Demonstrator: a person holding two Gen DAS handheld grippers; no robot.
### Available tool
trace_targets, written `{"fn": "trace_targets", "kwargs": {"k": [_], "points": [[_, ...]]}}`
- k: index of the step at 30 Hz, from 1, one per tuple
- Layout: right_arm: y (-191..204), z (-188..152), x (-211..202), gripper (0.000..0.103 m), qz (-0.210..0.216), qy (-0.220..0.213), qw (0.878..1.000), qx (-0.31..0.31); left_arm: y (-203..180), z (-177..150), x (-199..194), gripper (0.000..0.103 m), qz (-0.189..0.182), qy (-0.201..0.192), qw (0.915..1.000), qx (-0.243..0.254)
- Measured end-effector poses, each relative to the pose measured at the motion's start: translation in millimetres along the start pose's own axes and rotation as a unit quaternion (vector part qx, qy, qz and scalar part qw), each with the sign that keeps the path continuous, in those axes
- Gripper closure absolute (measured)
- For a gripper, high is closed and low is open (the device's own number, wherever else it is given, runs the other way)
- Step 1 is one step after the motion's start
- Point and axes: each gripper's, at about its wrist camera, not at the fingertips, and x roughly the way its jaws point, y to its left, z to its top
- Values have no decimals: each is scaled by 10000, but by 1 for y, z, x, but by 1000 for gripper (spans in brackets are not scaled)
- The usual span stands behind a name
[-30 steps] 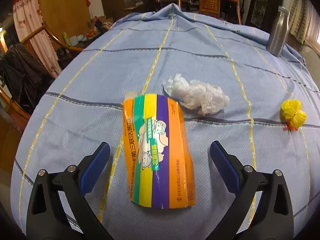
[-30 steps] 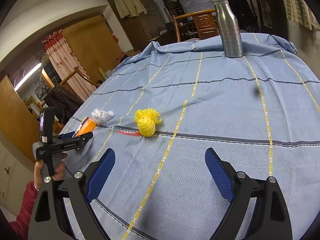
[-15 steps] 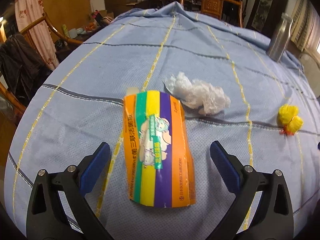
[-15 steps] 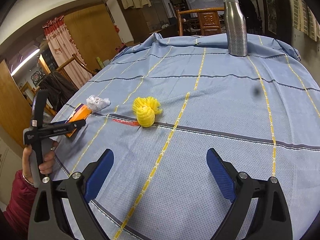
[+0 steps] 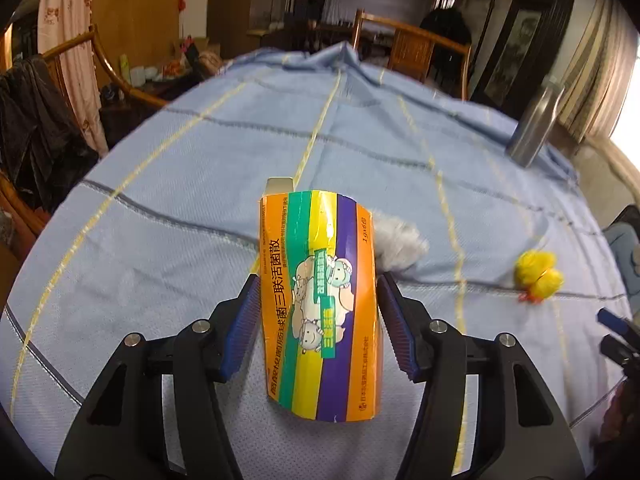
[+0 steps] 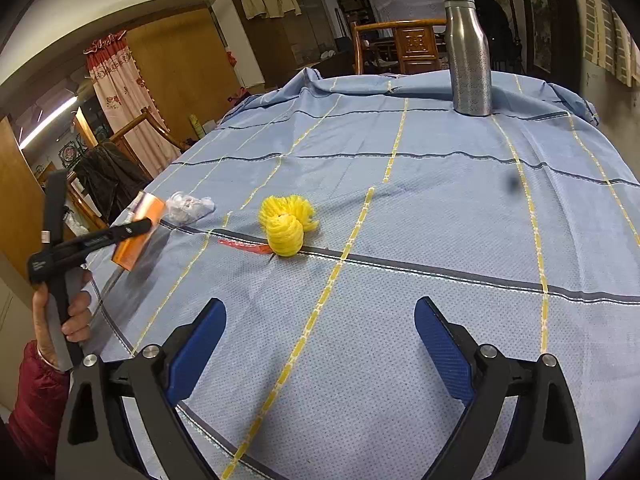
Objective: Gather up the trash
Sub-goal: 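Grasp the orange-purple medicine box with the left gripper and lift it, then grasp the yellow yarn ball with the right gripper and lift it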
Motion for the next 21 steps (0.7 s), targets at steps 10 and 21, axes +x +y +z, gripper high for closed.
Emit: {"fn": "trace_targets", "kwargs": {"k": [10,21], "points": [[2,2,7,9,-101,6,9999,-3,-6,3,-7,44,-82,-139,9998,110],[26,56,41,9,-162,107,9998,-55,-8,2,-10,44,-210,-129,9995,185]]}}
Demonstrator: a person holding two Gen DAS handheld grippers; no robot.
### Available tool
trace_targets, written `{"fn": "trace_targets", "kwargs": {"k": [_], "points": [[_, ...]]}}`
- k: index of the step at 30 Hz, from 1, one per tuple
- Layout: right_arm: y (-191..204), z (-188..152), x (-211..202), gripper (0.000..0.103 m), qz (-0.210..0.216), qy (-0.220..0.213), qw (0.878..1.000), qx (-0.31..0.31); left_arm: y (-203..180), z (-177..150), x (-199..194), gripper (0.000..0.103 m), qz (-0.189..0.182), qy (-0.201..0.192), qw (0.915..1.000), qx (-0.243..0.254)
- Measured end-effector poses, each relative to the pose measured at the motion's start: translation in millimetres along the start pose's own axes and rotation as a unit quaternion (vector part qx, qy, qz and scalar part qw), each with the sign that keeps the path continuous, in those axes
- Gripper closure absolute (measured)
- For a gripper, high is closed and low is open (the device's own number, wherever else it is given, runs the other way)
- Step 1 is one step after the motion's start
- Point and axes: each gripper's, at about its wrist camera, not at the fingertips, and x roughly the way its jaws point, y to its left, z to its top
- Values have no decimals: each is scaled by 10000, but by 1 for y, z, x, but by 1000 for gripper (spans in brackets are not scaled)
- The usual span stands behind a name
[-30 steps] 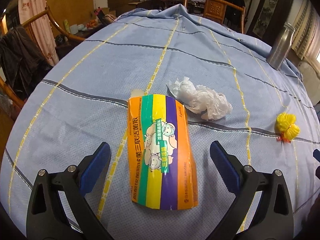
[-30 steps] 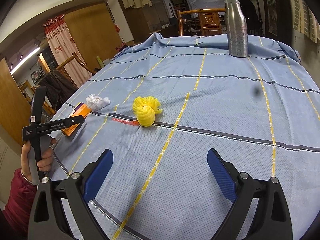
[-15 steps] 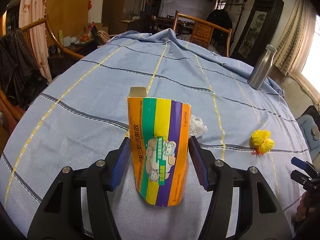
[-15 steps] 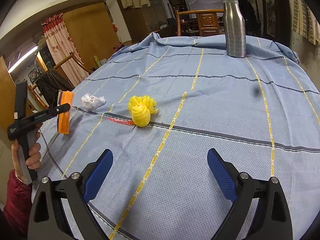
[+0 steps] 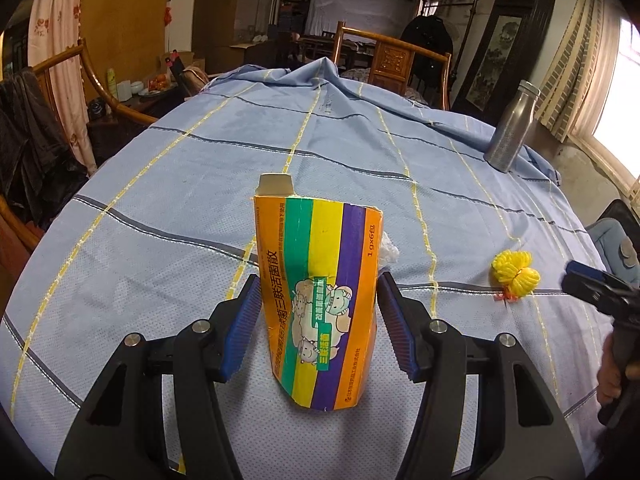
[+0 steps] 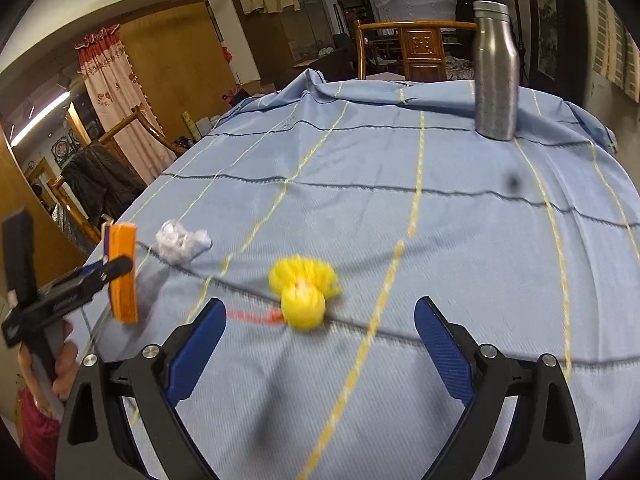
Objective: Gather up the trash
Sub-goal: 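Grasp the yellow yarn ball with the right gripper and lift it, then drop the medicine box and yellow yarn into the red wastebasket with both grippers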
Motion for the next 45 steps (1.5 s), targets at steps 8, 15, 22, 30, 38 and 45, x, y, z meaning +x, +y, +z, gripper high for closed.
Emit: {"fn": "trace_targets", "kwargs": {"k": [8,15,22,30,38,45], "points": [[2,9,33,9,42,68,9999,144,-1,0,-1,44,-86,13,10000,-7],[1,4,48,13,-14,133,9999,30,-3,1,-1,44,-133,20,9999,43],[21,2,19,74,270,-288,9986,-359,-3,1,-5,44,-240,-35,9997,6],[40,-5,-29,74,708,-721,9940,-409,-2,-10,-26,44,-193,-250,9995,-31],[49,-21,-60,74,1026,-910,9899,-368,0,-29,-77,45,-58,-470,9987,-166],[54,-48,-84,74,1336,-1044,9852,-267,6,-44,-133,45,138,-750,9966,-324]]}}
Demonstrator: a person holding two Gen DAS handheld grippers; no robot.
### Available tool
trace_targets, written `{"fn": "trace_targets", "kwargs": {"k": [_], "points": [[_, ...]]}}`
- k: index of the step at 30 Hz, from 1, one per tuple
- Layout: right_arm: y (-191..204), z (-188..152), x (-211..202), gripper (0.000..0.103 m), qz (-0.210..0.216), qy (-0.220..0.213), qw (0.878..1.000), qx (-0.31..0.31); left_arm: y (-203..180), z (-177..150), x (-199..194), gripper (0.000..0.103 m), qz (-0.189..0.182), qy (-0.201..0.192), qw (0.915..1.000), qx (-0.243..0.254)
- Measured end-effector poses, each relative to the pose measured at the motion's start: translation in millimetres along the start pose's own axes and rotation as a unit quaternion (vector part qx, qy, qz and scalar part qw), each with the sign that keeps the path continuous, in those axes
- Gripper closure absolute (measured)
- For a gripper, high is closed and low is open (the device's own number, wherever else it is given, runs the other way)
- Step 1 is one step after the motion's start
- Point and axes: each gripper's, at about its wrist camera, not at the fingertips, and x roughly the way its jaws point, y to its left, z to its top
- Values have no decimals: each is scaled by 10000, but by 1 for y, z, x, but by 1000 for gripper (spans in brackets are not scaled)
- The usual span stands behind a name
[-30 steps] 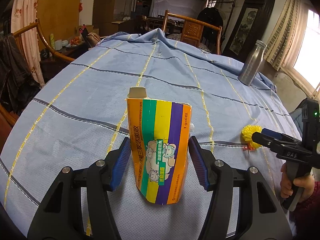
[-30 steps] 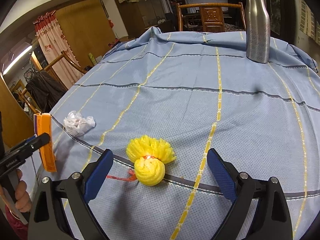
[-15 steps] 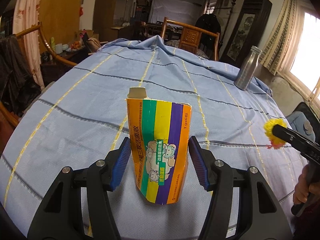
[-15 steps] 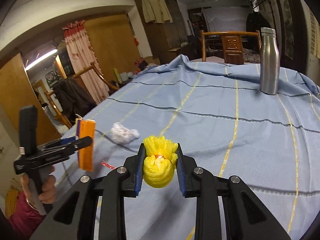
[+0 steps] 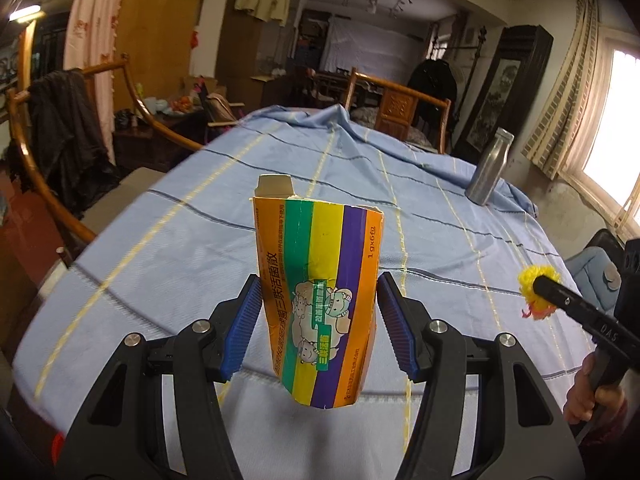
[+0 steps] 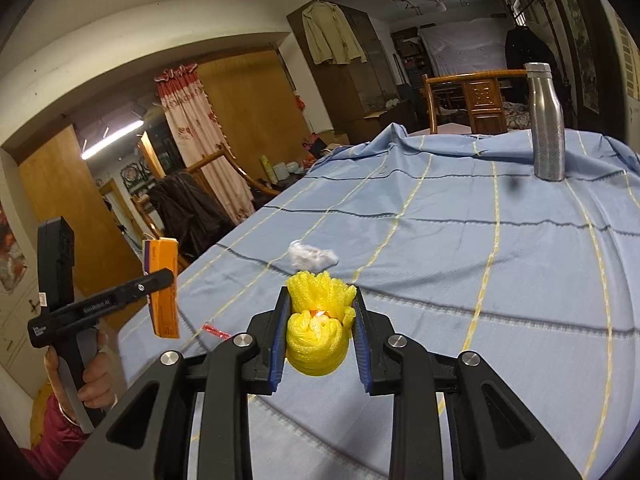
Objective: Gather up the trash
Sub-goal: 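Drop the medicine box and yellow yarn into the red wastebasket with both grippers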
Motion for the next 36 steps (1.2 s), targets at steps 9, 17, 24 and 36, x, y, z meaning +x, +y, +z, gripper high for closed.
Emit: {"fn": "trace_targets", "kwargs": {"k": [9,17,24,36], "points": [[11,-14,-30,74,195,-169,9997,21,12,-18,-65,45,254,-351,9989,-170],[35,-19,-43,74,465,-247,9986,-89,45,-41,-114,45,693,-566,9945,-536],[63,-23,-37,74,721,-95,9970,-264,102,-81,-156,45,1218,-602,9847,-1090],[131,-30,4,74,1109,394,9911,-615,212,-163,-175,45,1992,27,9594,-1996]]}}
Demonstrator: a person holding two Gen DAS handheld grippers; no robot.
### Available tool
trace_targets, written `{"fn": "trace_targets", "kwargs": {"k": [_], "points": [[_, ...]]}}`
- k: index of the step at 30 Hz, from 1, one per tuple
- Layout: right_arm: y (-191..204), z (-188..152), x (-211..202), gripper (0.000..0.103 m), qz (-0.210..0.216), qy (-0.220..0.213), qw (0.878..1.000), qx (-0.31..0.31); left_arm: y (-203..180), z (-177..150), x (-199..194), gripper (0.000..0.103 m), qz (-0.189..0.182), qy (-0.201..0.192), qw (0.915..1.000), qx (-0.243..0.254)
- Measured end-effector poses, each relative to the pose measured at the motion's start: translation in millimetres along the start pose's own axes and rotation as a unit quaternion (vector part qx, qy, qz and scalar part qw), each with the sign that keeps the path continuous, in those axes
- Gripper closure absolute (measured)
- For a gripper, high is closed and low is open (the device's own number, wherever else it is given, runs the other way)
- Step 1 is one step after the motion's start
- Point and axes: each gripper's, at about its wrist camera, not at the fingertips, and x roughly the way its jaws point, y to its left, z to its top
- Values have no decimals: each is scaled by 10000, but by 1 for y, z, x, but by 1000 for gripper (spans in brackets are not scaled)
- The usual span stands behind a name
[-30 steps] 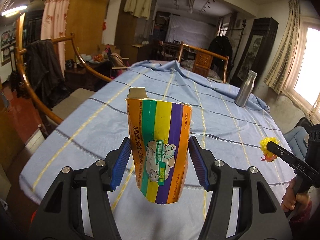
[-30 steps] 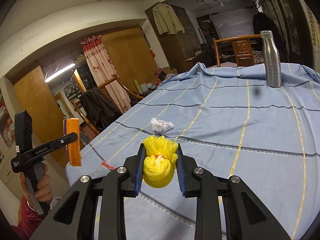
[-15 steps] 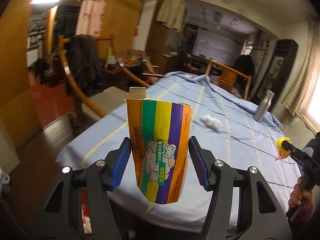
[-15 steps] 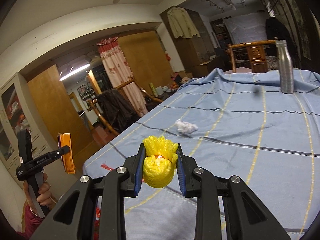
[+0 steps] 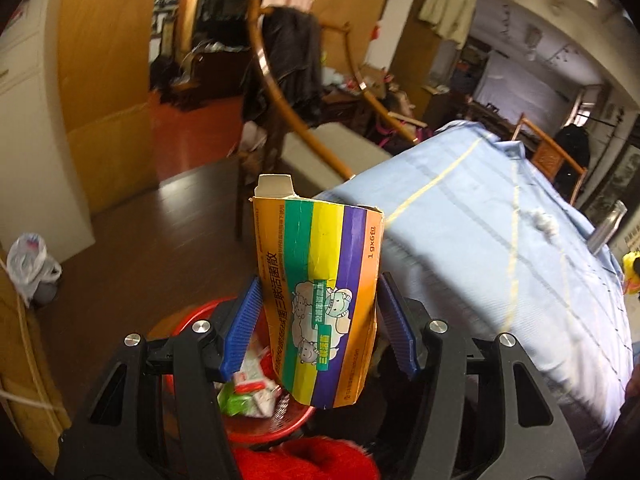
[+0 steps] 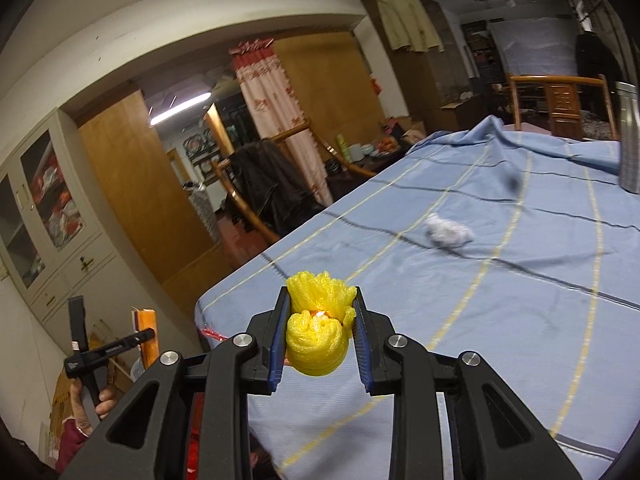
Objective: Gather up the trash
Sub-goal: 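Drop the medicine box and yellow yarn into the red wastebasket with both grippers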
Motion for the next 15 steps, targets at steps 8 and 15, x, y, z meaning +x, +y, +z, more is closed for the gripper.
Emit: {"fn": "trace_targets", "kwargs": {"k": [8,15], "points": [[46,-1,40,74,245,397,9985,-278,39,-8,20,19,107,148,9991,-388],[95,-7,77,74,634,796,9929,-623,70,-7,12,11,834,-36,9952,-513]]}}
